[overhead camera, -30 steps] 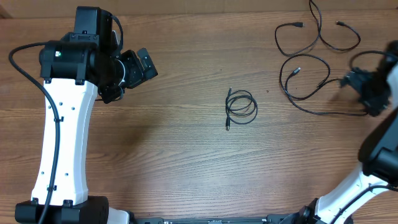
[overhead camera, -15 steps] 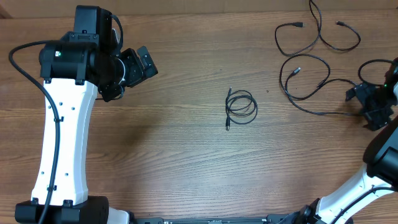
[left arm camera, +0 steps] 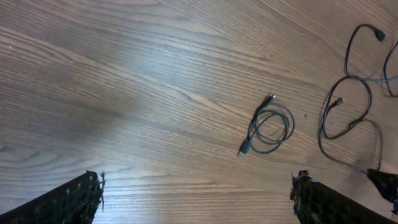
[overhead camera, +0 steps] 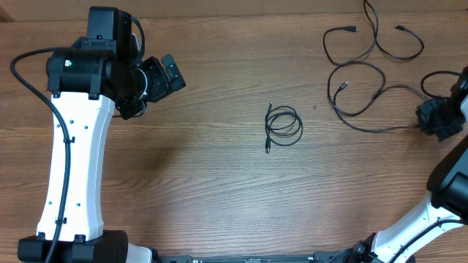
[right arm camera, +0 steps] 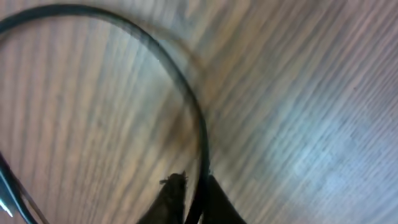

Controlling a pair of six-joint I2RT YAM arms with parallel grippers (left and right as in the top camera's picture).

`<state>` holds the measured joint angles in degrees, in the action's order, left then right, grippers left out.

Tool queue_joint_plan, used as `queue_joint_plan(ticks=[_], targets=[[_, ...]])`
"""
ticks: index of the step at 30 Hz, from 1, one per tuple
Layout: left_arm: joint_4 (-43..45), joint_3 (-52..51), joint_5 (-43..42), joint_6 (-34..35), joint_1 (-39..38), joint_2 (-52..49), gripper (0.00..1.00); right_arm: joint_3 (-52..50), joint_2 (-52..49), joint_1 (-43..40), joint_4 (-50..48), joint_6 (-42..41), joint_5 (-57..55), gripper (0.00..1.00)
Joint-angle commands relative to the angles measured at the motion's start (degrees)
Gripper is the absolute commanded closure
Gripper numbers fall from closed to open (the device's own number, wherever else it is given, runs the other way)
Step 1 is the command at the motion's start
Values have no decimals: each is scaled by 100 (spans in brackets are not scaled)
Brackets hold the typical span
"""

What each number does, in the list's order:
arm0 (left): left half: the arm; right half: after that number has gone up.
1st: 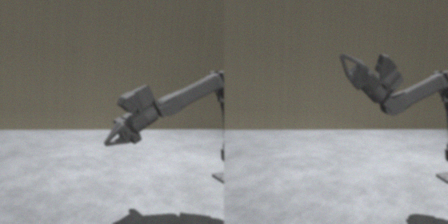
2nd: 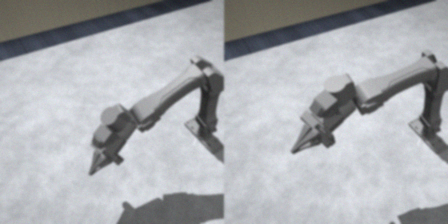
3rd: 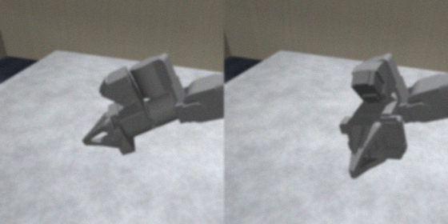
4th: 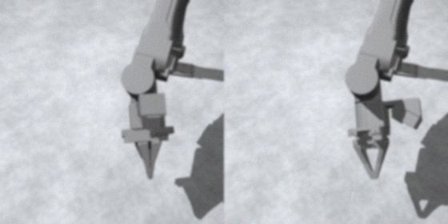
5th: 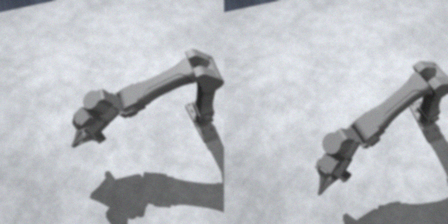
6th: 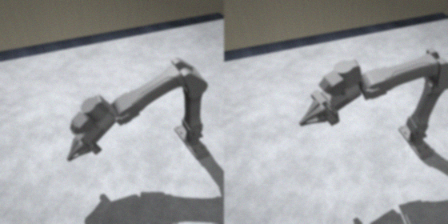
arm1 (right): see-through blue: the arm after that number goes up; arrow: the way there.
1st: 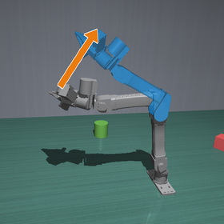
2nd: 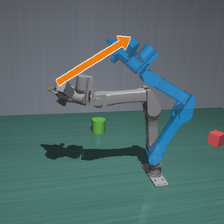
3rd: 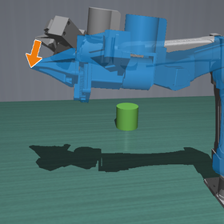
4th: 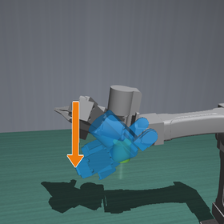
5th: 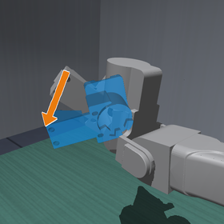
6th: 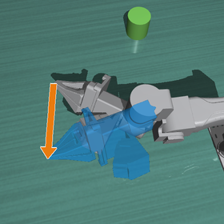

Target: Untangle cables

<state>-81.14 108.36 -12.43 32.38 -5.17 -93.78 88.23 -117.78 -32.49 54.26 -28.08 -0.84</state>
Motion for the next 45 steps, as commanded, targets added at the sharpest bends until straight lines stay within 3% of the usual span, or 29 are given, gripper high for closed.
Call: queue_joint_plan(ticks=[1, 17, 22, 24, 27, 29, 31, 34, 39, 45], targets=[[11, 2, -70, -157, -22, 13, 0, 15, 195, 9, -271, 219, -39, 96], [-22, 2, -70, -155, -22, 13, 0, 35, 195, -2, -1523, 302, 398, 95], [-26, 2, -70, -155, -22, 13, 0, 35, 195, 0, -2046, 304, 1008, 93], [-31, 2, -70, -155, -22, 13, 0, 35, 195, 0, -2238, 304, 1126, 79], [-33, 2, -70, -155, -22, 13, 0, 153, 195, -48, -2229, 468, 1123, 71], [-31, 2, -70, -157, -22, 13, 0, 291, 201, -70, -2146, 634, 1154, 53], [-26, 2, -70, -155, -22, 13, 0, 557, 201, -74, -1934, 927, 1150, 46], [-22, 2, -70, -155, -22, 13, 0, 1067, 205, -74, -1462, 1191, 1139, 18], [-28, 2, -72, -155, -22, 13, 0, 1696, 205, -74, -542, 1110, 1137, 6], [-31, 2, -72, -155, -22, 13, 0, 1405, 190, -31, 581, 514, 516, 0]])
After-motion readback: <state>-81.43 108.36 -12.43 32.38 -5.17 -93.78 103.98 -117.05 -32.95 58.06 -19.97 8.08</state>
